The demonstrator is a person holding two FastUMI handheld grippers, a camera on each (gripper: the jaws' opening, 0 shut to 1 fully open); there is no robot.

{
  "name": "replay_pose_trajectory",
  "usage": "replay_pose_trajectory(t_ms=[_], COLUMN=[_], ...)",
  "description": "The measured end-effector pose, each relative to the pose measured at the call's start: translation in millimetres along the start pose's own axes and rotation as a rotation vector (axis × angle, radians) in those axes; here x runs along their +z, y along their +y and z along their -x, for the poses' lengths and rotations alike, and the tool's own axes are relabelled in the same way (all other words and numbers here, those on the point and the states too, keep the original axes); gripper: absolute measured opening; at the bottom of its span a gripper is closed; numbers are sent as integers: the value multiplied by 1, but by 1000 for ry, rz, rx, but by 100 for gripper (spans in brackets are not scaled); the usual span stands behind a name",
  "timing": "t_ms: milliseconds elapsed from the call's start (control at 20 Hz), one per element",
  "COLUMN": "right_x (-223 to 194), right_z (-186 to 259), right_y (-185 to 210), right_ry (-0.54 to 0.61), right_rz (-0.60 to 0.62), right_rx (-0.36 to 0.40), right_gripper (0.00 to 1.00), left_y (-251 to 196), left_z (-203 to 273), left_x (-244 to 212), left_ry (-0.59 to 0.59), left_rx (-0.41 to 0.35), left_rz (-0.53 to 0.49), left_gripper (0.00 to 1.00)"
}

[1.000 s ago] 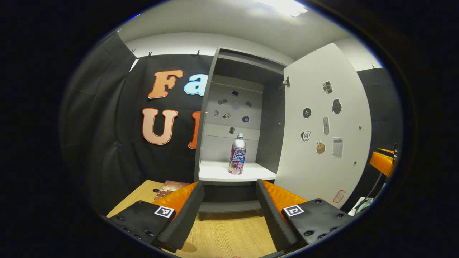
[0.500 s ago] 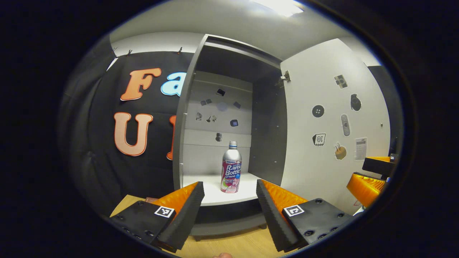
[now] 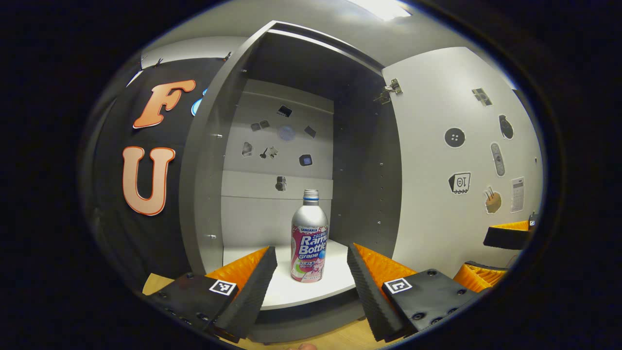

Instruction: Open the cabinet door with the right hand, grasp the bottle in the cabinet with the left hand and place it on the coaster, then close the cabinet door with the right hand.

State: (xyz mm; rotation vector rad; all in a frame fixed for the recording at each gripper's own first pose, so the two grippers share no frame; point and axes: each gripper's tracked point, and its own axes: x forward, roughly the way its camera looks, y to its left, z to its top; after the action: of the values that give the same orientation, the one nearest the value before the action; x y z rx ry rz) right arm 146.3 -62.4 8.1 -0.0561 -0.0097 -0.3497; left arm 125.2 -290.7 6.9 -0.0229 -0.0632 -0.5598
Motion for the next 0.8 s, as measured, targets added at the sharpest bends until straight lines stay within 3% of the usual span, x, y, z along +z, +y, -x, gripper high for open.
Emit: replay_pose_trajectory(t_ms=[500, 800], right_x=[-38, -53], right_z=[-45, -55], right_y=[-18, -16], right_ry=[76, 93], right_rz=[-86, -43], right_rx=[19, 31], right_gripper=[93, 95], left_y=[2, 1], left_z=[-79, -111], left_x=[-20, -39], left_ry=[-6, 32], left_rx=[33, 31], left_rz=[-67, -116], left_gripper=[95, 95])
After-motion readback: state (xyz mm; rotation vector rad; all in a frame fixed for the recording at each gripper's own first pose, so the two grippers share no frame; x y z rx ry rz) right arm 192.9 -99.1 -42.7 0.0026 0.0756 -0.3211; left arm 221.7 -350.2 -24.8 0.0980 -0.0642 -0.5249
